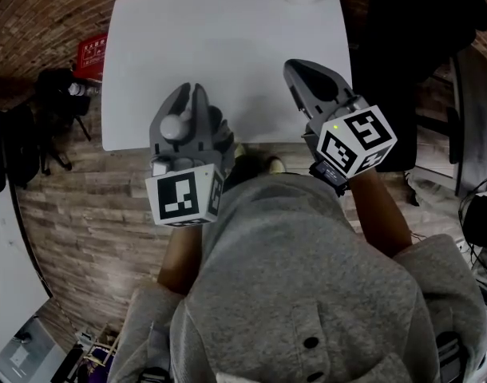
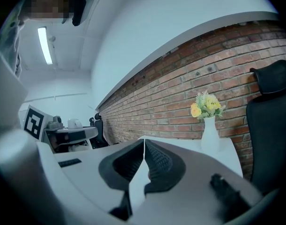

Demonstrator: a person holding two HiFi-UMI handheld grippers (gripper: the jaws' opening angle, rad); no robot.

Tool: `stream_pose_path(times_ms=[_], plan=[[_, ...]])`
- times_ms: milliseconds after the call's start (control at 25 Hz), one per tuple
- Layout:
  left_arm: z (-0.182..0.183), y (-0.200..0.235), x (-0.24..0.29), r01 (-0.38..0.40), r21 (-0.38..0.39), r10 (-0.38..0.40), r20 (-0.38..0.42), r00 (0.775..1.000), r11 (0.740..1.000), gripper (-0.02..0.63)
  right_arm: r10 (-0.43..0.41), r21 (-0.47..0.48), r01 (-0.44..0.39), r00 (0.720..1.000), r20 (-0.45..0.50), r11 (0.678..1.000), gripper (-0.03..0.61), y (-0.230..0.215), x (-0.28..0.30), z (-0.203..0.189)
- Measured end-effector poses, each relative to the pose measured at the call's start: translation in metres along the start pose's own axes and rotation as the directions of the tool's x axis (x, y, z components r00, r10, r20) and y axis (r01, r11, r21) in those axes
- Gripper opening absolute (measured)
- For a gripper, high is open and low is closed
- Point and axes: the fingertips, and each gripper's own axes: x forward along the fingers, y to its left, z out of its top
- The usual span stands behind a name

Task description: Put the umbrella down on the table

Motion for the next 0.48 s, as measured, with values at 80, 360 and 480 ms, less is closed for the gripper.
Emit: stream_pose_path(times_ms=[80,360,480], plan=[[-0.001,0.004,0.007,0.021,-0.003,-0.021,0.001,1.000,1.000,0.057,-0.012,-0.003,0.012,1.000,0.002,1.000,0.025,-0.001,0.007,0.002],[-0.005,0.031,0.036,0.056,-0.024,-0.056,-0.003,0.998,0.998,0.057,-0.062,-0.004,0.062,0.998,-0.003,0.998,0.025,-0.005,0.030,0.009],[-0.007,0.040,0.046,0.071,-0.024,-0.071,-0.005,0.997,0.997,0.057,-0.082,0.000,0.082,0.997,-0.005,0.997,0.025,-0.007,0.037,0.009]])
